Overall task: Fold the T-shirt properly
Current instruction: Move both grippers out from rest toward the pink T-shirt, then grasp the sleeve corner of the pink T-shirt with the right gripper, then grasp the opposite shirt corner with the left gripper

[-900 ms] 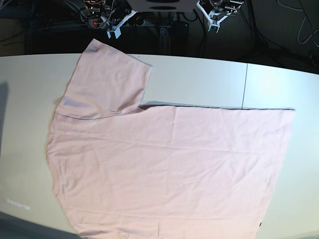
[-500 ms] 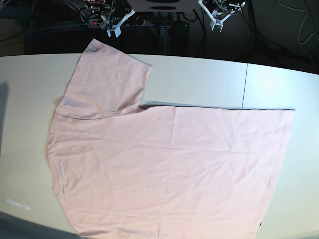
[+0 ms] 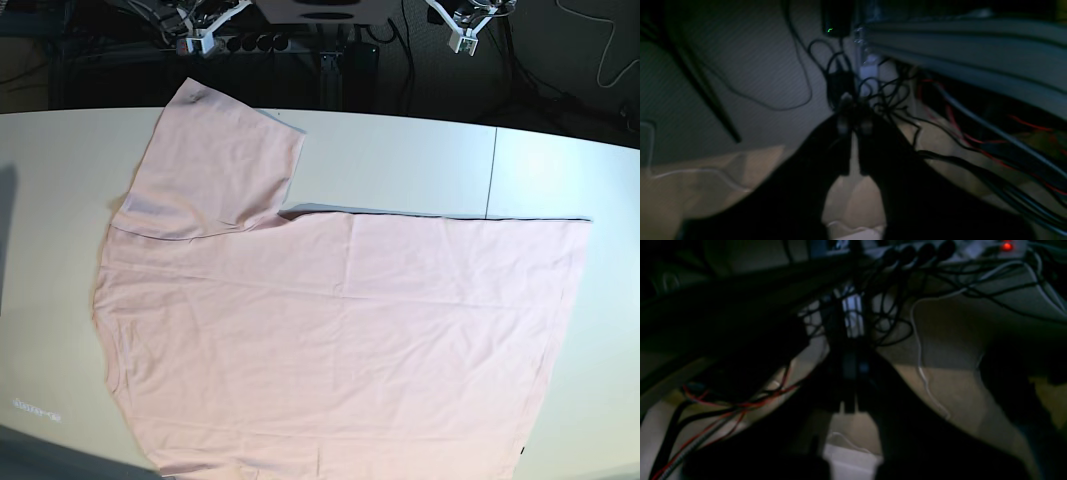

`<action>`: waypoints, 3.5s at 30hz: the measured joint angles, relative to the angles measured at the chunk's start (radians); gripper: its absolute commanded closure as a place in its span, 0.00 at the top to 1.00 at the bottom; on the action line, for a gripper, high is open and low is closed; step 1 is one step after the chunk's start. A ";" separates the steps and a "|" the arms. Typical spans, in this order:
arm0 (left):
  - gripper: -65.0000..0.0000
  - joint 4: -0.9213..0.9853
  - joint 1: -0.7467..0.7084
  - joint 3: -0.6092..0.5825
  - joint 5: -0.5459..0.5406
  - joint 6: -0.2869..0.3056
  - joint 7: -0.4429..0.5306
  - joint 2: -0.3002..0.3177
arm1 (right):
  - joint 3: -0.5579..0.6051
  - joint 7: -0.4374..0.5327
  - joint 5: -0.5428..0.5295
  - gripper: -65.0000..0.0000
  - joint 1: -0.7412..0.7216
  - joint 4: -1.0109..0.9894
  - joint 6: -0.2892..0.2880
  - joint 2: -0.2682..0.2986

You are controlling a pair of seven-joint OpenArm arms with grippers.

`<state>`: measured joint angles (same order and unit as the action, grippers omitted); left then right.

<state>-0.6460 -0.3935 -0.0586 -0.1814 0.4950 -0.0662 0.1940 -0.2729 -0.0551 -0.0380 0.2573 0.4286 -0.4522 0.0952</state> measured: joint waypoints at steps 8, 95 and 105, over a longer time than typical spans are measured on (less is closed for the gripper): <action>0.19 -0.348 -0.143 0.114 -0.114 0.029 -0.145 0.019 | 0.032 -0.092 -0.206 0.00 0.196 0.287 -0.016 0.069; 0.52 -1.271 -0.437 0.402 -0.499 0.044 -0.522 0.229 | 0.134 -0.381 -0.626 0.00 0.194 1.122 -0.007 0.278; 0.52 -1.138 -0.193 0.445 -0.535 0.012 -0.533 0.436 | 0.134 -0.376 -0.623 0.00 0.194 1.122 -0.007 0.278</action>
<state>-1.7836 -0.5865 0.3866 -0.7162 0.5072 -0.5991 0.6304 -0.1390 -0.4309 -0.6613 0.4515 1.5509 -0.4591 0.3737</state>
